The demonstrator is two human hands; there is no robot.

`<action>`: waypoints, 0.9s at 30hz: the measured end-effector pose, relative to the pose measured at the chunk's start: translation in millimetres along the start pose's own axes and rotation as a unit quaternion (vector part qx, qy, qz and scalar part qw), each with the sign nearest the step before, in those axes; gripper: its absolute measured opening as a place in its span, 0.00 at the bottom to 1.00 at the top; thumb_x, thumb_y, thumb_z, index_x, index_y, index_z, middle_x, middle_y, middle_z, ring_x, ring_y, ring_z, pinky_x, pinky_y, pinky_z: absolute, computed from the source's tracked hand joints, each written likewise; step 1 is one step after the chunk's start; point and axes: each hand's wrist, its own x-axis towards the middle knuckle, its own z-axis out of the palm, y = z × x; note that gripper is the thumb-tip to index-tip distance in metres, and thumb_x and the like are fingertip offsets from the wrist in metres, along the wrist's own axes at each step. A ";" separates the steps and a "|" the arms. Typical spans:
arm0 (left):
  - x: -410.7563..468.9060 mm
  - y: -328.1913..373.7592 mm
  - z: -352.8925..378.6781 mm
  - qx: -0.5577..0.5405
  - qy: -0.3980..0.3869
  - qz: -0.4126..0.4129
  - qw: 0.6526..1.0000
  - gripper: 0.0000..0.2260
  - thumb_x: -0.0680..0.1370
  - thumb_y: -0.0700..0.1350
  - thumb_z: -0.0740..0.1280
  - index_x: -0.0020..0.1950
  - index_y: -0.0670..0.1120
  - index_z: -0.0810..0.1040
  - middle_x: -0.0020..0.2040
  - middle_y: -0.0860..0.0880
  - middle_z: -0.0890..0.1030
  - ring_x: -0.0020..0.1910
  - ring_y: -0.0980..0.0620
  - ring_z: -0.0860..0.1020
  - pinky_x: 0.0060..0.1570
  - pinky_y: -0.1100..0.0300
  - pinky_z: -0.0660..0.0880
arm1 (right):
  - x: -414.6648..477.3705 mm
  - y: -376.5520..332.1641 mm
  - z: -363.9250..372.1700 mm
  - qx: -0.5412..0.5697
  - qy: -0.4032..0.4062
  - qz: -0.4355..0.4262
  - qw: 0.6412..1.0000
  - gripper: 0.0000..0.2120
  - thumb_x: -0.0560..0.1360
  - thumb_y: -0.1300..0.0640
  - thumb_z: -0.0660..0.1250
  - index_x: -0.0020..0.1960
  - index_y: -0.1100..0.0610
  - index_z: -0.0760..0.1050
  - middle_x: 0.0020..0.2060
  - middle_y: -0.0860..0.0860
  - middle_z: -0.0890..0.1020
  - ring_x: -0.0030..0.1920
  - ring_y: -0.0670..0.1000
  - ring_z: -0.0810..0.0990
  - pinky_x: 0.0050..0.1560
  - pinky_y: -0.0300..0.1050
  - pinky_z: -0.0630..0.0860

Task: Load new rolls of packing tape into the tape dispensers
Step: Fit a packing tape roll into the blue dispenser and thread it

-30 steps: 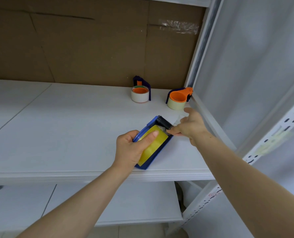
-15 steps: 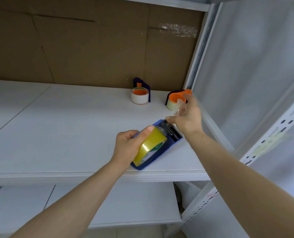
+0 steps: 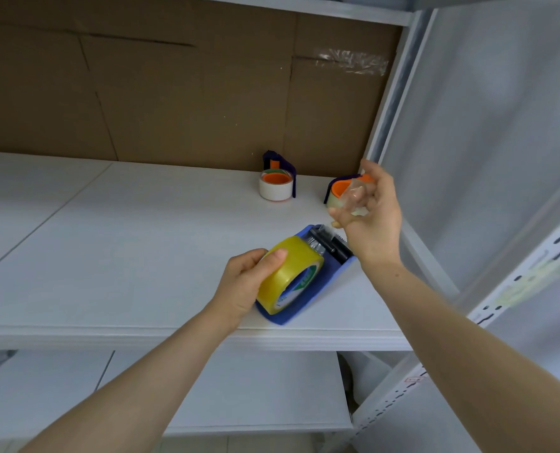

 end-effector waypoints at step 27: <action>19.0 7.8 -0.2 0.037 -0.007 -0.088 0.995 0.30 0.64 0.64 0.67 0.47 0.38 0.80 0.40 0.44 0.82 0.38 0.51 0.80 0.42 0.61 0.77 | 21.0 -2.4 -5.4 0.068 0.044 0.007 0.997 0.35 0.67 0.73 0.71 0.68 0.51 0.65 0.36 0.53 0.72 0.44 0.57 0.77 0.44 0.57 0.82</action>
